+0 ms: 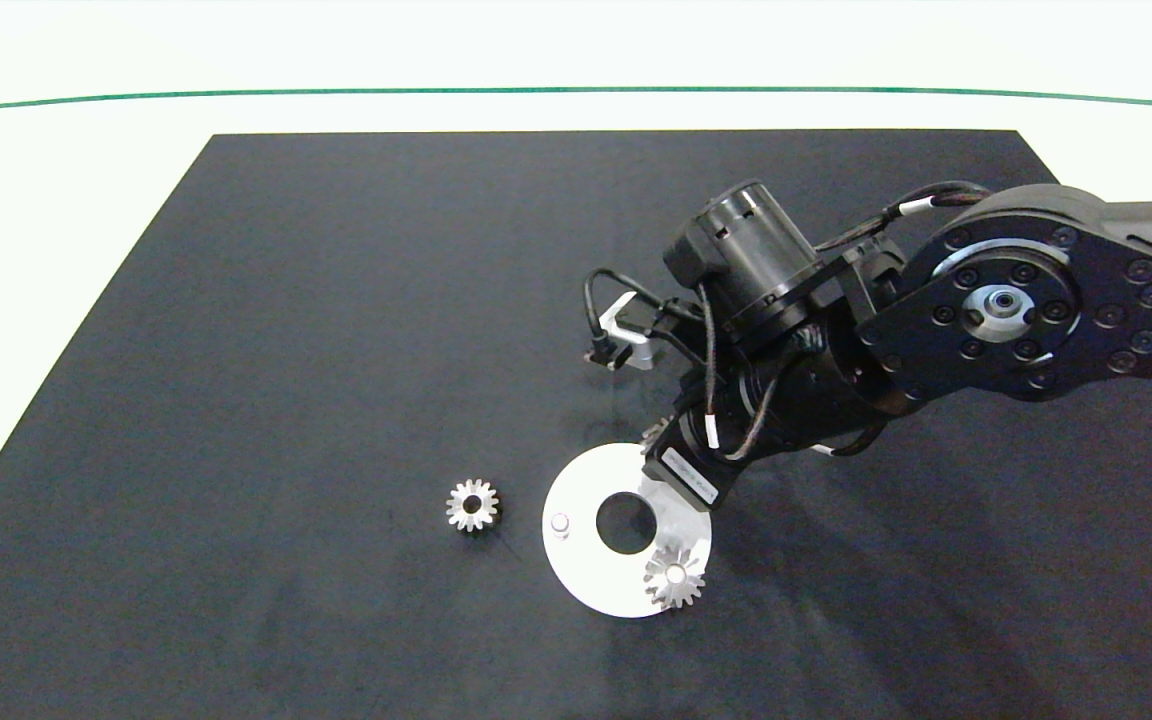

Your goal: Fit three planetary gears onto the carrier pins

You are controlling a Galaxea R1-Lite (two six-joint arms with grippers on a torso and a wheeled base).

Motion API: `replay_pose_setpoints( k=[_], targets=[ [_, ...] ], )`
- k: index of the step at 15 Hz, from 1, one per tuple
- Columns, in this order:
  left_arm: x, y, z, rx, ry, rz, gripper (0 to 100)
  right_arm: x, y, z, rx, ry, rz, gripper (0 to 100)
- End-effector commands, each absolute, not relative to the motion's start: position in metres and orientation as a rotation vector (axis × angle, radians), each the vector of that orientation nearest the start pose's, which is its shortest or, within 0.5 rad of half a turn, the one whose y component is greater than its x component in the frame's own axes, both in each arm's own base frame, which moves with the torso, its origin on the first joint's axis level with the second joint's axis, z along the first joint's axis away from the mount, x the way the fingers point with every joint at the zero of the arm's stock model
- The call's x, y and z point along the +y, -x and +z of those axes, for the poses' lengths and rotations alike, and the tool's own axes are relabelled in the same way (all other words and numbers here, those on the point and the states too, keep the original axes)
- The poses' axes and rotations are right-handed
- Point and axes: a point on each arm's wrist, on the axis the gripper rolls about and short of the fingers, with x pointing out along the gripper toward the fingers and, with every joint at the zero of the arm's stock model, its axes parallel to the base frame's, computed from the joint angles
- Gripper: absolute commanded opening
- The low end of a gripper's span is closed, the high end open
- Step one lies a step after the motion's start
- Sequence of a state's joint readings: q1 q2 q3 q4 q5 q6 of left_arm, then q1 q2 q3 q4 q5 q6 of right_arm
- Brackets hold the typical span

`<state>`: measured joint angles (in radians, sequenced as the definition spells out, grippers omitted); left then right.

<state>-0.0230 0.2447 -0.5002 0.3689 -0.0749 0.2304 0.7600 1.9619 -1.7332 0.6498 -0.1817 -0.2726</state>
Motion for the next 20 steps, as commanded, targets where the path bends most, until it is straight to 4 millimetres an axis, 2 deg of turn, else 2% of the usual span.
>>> replay_pose_setpoints(
  k=[1, 6, 18, 20],
  targets=[
    [-0.001, 0.039, 0.178, 0.105, -0.228, -0.111, 100, 0.252, -0.27, 0.228, 0.735, 0.665, 0.651, 0],
    [-0.001, 0.039, 0.178, 0.106, -0.228, -0.113, 100, 0.254, -0.272, 0.224, 0.745, 0.669, 0.651, 0],
    [-0.001, 0.039, 0.179, 0.1, -0.228, -0.111, 100, 0.258, -0.276, 0.236, 0.747, 0.672, 0.654, 0],
    [-0.001, 0.038, 0.18, 0.096, -0.228, -0.11, 100, 0.26, -0.277, 0.233, 0.757, 0.68, 0.655, 0]
  ],
)
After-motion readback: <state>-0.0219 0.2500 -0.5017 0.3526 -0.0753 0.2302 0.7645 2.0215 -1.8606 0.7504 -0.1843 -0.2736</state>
